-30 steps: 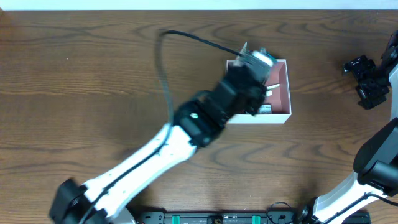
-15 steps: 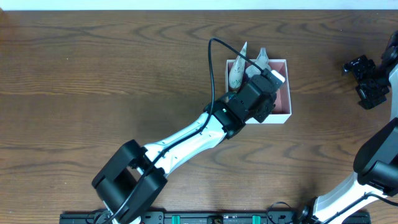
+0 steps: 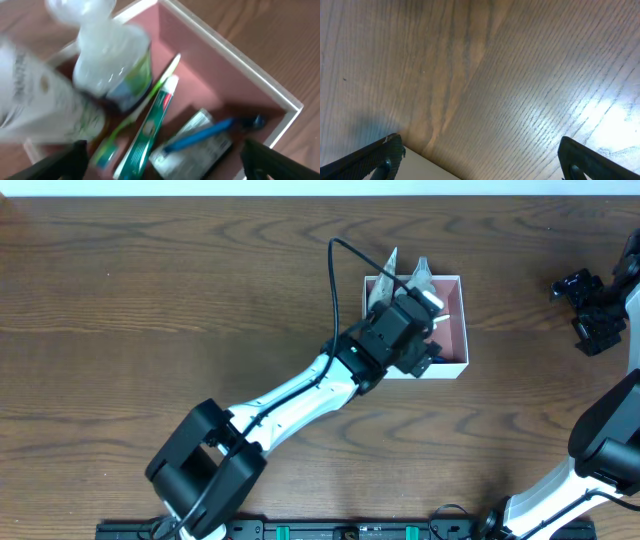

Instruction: Pack container

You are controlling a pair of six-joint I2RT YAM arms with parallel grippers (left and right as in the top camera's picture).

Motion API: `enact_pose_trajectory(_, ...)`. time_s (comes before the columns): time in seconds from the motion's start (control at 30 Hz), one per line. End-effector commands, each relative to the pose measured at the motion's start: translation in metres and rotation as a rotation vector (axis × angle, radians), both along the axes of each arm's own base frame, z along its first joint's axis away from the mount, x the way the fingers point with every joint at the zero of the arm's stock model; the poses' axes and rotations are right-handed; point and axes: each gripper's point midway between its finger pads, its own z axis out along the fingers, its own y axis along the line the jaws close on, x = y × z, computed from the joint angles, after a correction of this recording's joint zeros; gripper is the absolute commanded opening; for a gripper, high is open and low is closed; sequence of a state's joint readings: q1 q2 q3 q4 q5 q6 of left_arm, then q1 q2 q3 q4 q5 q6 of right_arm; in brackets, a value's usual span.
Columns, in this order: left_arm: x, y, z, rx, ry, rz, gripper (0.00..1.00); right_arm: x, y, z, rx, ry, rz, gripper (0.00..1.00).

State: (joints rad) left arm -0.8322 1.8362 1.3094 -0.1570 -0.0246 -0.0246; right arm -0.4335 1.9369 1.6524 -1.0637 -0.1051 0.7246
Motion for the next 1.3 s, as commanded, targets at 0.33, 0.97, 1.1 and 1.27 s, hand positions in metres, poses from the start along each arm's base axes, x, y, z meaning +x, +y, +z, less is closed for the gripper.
enact_pose_trajectory(0.33,-0.034,0.248,0.139,0.197,-0.129,0.723,0.98,-0.001,-0.002,0.000,0.003,0.001,-0.016,0.99)
enact_pose_trajectory(0.97,-0.099,0.352,0.136,0.260,0.043,1.032,0.98,-0.001,-0.002,0.000,0.004,0.001,-0.016,0.99)
enact_pose_trajectory(1.1,-0.099,0.351,0.136,0.257,0.047,1.028,0.98,-0.001,-0.002,0.000,0.003,0.001,-0.016,0.99)
enact_pose_trajectory(1.27,-0.101,0.345,0.131,0.239,0.082,1.005,0.98,-0.001,-0.002,0.000,0.004,0.001,-0.016,0.99)
